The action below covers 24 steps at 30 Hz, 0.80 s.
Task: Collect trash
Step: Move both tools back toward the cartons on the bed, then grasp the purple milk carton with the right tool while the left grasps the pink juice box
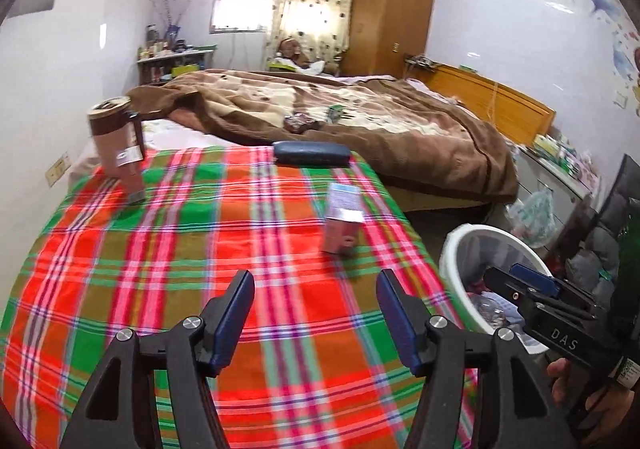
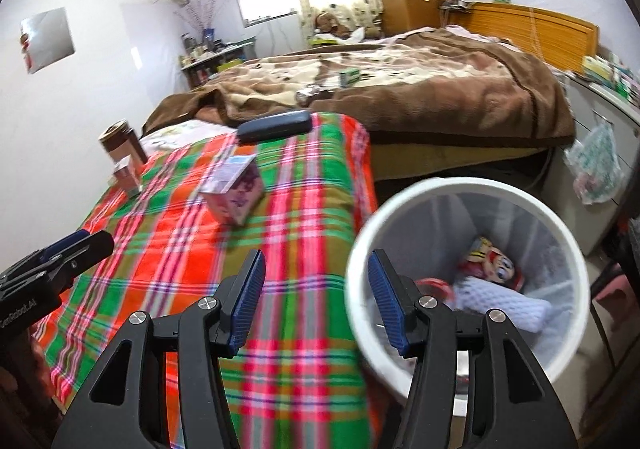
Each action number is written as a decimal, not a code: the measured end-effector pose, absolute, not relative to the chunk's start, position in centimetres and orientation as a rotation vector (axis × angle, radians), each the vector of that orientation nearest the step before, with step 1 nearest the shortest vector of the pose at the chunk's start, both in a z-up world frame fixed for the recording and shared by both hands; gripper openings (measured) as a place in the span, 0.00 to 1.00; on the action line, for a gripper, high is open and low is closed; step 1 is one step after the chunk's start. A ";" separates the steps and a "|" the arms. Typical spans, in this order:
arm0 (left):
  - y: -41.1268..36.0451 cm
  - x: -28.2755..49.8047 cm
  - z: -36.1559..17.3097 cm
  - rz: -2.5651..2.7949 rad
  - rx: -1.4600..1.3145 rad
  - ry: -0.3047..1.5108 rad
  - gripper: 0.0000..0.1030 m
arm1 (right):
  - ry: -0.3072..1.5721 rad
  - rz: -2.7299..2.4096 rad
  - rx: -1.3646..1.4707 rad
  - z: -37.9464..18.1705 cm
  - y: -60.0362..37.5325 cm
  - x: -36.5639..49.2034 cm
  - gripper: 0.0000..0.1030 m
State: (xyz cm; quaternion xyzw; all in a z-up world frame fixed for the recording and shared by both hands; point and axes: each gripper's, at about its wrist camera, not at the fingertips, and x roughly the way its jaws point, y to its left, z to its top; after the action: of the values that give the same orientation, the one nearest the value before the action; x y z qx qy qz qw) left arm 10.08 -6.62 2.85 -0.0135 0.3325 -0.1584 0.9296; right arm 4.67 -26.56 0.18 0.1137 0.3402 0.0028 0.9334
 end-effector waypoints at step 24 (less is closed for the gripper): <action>5.8 18.6 0.7 -0.116 -0.140 0.727 0.62 | 0.793 0.050 0.266 -1.3 -19.9 15.1 0.54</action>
State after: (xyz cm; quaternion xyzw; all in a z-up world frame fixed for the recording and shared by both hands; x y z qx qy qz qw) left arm 18.55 5.83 0.67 -0.0685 0.3552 -0.0567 0.9305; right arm 15.12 -19.86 -1.26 0.1291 0.3848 0.0245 0.9136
